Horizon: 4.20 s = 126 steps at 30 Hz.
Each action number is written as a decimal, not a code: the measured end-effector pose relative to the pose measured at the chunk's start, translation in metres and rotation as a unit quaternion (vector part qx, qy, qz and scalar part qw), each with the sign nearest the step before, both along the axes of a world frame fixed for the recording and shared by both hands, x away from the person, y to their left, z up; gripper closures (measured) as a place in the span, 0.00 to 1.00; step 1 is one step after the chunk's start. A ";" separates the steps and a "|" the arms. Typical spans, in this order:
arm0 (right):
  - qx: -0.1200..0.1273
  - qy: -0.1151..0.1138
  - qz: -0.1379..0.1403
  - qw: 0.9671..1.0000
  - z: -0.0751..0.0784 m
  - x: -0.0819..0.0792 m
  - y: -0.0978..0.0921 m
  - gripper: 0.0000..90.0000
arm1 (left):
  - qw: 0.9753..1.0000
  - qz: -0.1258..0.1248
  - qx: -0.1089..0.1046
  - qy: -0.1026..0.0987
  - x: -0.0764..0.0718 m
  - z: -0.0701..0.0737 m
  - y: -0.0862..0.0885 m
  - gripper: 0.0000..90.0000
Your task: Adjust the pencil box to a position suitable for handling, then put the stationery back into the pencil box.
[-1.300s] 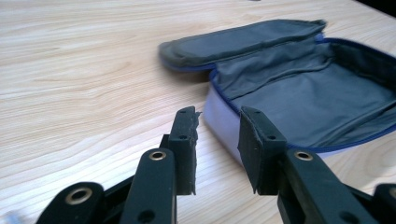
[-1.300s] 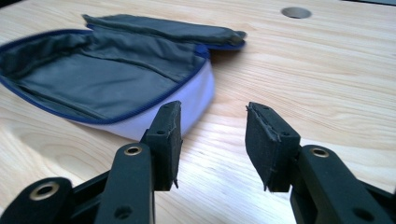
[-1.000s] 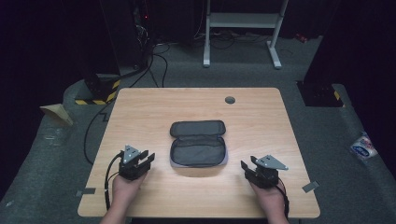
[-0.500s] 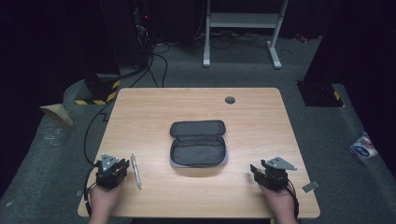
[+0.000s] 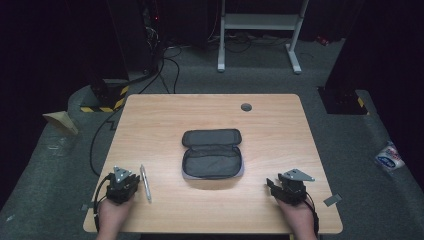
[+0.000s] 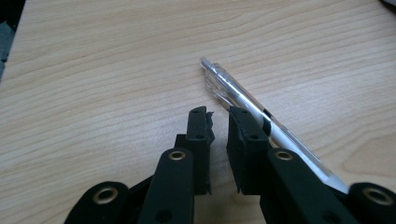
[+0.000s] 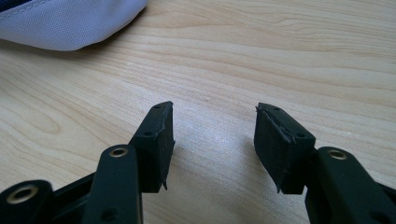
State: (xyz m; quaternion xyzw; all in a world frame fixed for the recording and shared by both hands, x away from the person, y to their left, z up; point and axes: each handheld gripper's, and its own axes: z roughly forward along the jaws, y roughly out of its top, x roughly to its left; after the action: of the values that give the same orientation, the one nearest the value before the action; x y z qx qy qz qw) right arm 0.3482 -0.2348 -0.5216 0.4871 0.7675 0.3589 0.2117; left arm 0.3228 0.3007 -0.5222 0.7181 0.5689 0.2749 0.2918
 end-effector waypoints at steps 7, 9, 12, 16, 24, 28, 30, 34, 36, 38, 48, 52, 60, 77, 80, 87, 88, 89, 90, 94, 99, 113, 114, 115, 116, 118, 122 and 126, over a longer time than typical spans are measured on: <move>-0.005 0.002 0.001 1.000 0.000 0.000 0.001 0.52 | 1.000 -0.009 0.000 -0.004 0.012 -0.001 -0.007 0.87; -0.004 0.004 0.001 1.000 0.000 0.000 0.001 0.52 | 1.000 -0.014 0.003 -0.005 0.015 -0.001 -0.009 0.87; -0.003 0.004 0.000 1.000 0.000 0.000 0.001 0.52 | 1.000 -0.022 -0.002 -0.006 0.020 -0.001 -0.009 0.87; -0.001 0.007 0.001 1.000 0.000 0.001 0.000 0.52 | 0.999 -0.036 0.001 -0.001 0.024 0.000 -0.013 0.87; -0.003 0.007 0.001 1.000 0.000 0.001 0.001 0.52 | 0.999 -0.054 0.008 -0.001 0.031 0.001 -0.023 0.85; -0.004 0.008 0.003 1.000 -0.001 0.002 0.001 0.52 | 0.999 -0.049 0.009 -0.004 0.029 0.004 -0.021 0.81; -0.005 0.007 0.005 1.000 -0.001 0.002 0.001 0.52 | 0.999 -0.044 -0.002 -0.012 0.025 0.007 -0.017 0.79; -0.002 0.010 0.004 1.000 -0.001 0.002 0.001 0.52 | 0.998 -0.045 -0.032 -0.013 0.011 0.012 -0.012 0.72; -0.002 0.010 0.005 1.000 -0.001 0.002 0.001 0.52 | 0.998 -0.050 -0.046 -0.002 0.004 0.011 -0.013 0.69; -0.001 0.012 0.005 1.000 -0.001 0.002 0.001 0.52 | 0.997 -0.058 -0.053 0.009 -0.001 0.010 -0.015 0.66; -0.002 0.012 0.005 1.000 -0.001 0.002 0.002 0.52 | 0.997 -0.071 -0.015 0.028 -0.004 0.004 -0.030 0.67; -0.005 0.012 0.004 1.000 -0.001 0.002 0.002 0.52 | 0.997 -0.074 -0.020 0.027 -0.004 0.004 -0.027 0.73; -0.005 0.012 0.003 1.000 -0.001 0.002 0.003 0.52 | 0.996 -0.082 -0.022 0.019 -0.004 0.003 -0.026 0.87; -0.003 0.013 0.006 1.000 -0.001 0.004 0.002 0.50 | 0.996 -0.086 -0.031 0.003 -0.006 0.008 -0.023 0.88; 0.000 0.014 0.010 1.000 -0.001 0.004 0.001 0.50 | 0.996 -0.088 -0.027 -0.006 -0.008 0.011 -0.024 0.88; -0.008 0.013 0.013 1.000 -0.001 0.004 0.003 0.49 | 0.995 -0.083 -0.037 -0.030 -0.012 0.018 -0.024 0.88; -0.009 0.012 0.013 1.000 -0.001 0.004 0.003 0.49 | 0.995 -0.083 -0.039 -0.032 -0.012 0.018 -0.025 0.88; -0.011 0.012 0.013 1.000 -0.001 0.004 0.003 0.48 | 0.995 -0.084 -0.039 -0.034 -0.012 0.018 -0.025 0.88; -0.013 0.011 0.014 1.000 -0.001 0.004 0.004 0.48 | 0.995 -0.084 -0.042 -0.037 -0.012 0.018 -0.025 0.88; -0.020 0.009 0.014 1.000 -0.001 0.004 0.005 0.48 | 0.994 -0.088 -0.043 -0.044 -0.012 0.020 -0.026 0.88; -0.019 0.010 0.013 1.000 -0.001 0.004 0.005 0.47 | 0.993 -0.091 -0.048 -0.056 -0.010 0.026 -0.027 0.88; -0.025 0.009 0.014 1.000 -0.001 0.004 0.006 0.45 | 0.990 -0.110 -0.050 -0.075 0.012 0.051 -0.044 0.88; -0.025 0.009 0.014 1.000 -0.001 0.004 0.006 0.44 | 0.990 -0.110 -0.048 -0.076 0.013 0.053 -0.047 0.88; -0.026 0.010 0.010 1.000 -0.001 0.004 0.006 0.44 | 0.990 -0.110 -0.049 -0.076 0.014 0.055 -0.048 0.88; -0.026 0.010 0.009 1.000 -0.001 0.004 0.006 0.43 | 0.989 -0.111 -0.051 -0.079 0.015 0.058 -0.050 0.88; -0.026 0.010 0.009 1.000 -0.001 0.004 0.006 0.43 | 0.989 -0.113 -0.053 -0.082 0.017 0.063 -0.054 0.88; -0.025 0.010 0.010 1.000 -0.001 0.003 0.006 0.43 | 0.987 -0.126 -0.046 -0.088 0.018 0.074 -0.064 0.88; -0.025 0.011 0.011 1.000 -0.001 0.003 0.006 0.43 | 0.986 -0.137 -0.041 -0.088 0.019 0.079 -0.073 0.88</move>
State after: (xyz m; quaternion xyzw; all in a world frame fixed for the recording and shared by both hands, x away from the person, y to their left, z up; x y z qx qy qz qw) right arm 0.3513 -0.2285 -0.5228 0.4767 0.7840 0.3368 0.2116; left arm 0.3418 0.2282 -0.4429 0.7494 0.4484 0.2709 0.4049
